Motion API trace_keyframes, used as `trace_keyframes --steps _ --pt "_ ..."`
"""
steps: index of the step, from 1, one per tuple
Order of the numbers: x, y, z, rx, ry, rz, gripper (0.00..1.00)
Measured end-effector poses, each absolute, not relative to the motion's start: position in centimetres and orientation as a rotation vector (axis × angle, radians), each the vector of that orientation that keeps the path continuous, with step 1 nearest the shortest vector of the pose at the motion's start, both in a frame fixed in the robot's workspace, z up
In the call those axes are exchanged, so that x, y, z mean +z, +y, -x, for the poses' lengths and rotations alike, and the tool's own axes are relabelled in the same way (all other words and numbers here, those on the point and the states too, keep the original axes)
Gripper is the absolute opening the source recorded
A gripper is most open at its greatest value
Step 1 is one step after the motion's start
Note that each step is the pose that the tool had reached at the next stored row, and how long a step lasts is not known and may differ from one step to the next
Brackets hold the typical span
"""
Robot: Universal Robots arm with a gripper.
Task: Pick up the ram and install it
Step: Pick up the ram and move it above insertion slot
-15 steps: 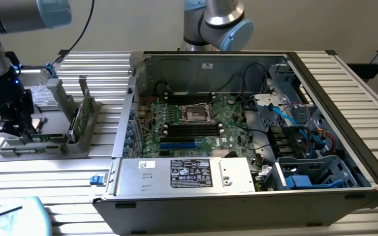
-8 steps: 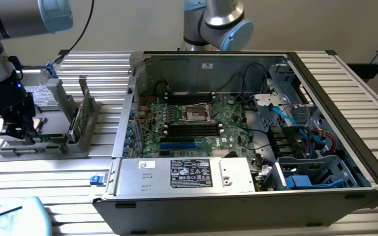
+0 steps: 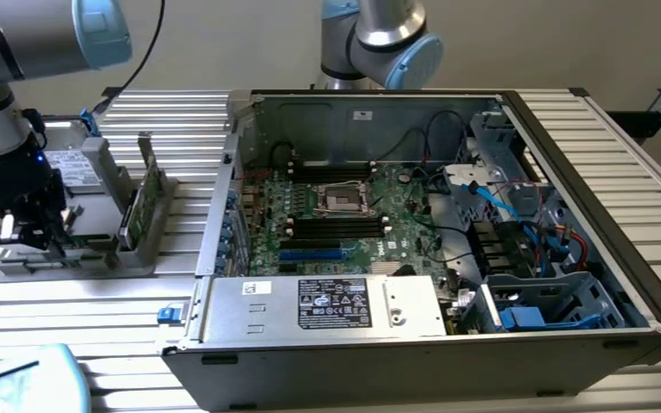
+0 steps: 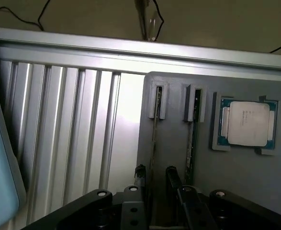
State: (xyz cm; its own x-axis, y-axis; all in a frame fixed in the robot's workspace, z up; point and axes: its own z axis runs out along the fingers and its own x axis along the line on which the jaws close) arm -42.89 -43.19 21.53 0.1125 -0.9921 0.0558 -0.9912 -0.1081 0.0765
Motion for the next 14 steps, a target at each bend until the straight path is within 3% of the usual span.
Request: trace_keyframes --steps 14 --pt "19.9 -43.2 42.9 -0.002 -1.993 -2.295 0.31"
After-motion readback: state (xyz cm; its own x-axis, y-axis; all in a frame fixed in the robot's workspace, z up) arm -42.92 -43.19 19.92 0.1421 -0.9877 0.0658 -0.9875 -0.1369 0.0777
